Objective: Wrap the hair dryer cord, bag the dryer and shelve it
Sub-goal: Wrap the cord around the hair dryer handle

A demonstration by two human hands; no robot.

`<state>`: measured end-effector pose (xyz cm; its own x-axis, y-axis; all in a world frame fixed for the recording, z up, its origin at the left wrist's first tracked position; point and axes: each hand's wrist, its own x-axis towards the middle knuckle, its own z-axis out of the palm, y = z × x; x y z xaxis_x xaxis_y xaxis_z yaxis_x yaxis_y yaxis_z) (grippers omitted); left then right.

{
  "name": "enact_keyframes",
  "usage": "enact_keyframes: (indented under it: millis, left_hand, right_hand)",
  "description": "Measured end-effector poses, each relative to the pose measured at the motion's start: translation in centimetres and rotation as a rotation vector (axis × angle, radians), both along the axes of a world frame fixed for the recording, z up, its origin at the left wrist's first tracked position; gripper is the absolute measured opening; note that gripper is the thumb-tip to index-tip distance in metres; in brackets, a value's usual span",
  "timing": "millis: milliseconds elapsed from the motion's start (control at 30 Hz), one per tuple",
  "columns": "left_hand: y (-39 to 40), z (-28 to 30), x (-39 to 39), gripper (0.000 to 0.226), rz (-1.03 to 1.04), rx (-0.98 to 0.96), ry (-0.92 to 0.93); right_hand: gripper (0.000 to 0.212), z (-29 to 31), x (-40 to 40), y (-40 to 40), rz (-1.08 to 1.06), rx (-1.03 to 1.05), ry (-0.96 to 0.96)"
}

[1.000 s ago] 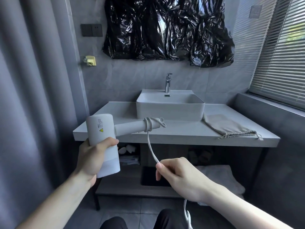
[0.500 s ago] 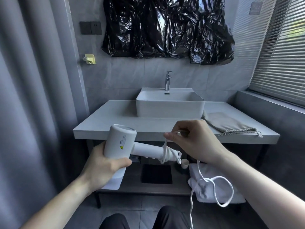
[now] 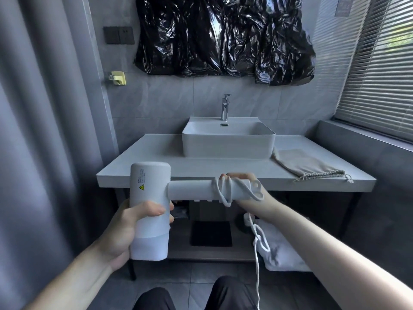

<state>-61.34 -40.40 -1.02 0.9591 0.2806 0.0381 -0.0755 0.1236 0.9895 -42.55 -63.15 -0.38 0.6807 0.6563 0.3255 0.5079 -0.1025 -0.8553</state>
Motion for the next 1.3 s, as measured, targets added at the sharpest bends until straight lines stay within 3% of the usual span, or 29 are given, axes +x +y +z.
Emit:
enact_keyframes:
  millis: [100,200,367,467,733,867,1067,1300]
  left_hand:
    - [0.1,0.6,0.2,0.044,0.035,-0.092,-0.043]
    - [0.2,1.5,0.4,0.04,0.106,-0.108,-0.086]
    - [0.9,2.0,1.2,0.049,0.259,-0.079,-0.068]
    - [1.8,1.4,1.7,0.035,0.351,-0.099,-0.043]
    - [3.9,-1.2,2.8,0.023,0.57,-0.05,0.001]
    - [4.8,-2.3,3.1,0.044,0.624,0.041,0.071]
    - [3.9,-4.7,2.0,0.039,0.546,0.279,0.131]
    - [2.5,-5.0,1.0,0.04,0.293,0.492,0.114]
  right_hand:
    - [0.043,-2.7,-0.9,1.1,-0.097,-0.098,0.142]
    - [0.049,-5.2,-1.7,1.7,-0.101,-0.093,0.135]
    - [0.042,-7.5,-5.1,0.9,0.014,-0.261,0.062]
    - [0.036,-7.9,-6.3,0.4,-0.002,-0.255,0.056]
    - [0.025,-5.5,-8.9,-2.1,-0.005,-0.28,-0.219]
    - [0.029,-3.6,-9.6,-3.5,-0.009,-0.304,-0.322]
    - [0.03,-0.5,-7.9,-4.3,-0.152,-0.174,-0.356]
    - [0.024,0.6,-3.2,-3.4,-0.322,-0.115,-0.455]
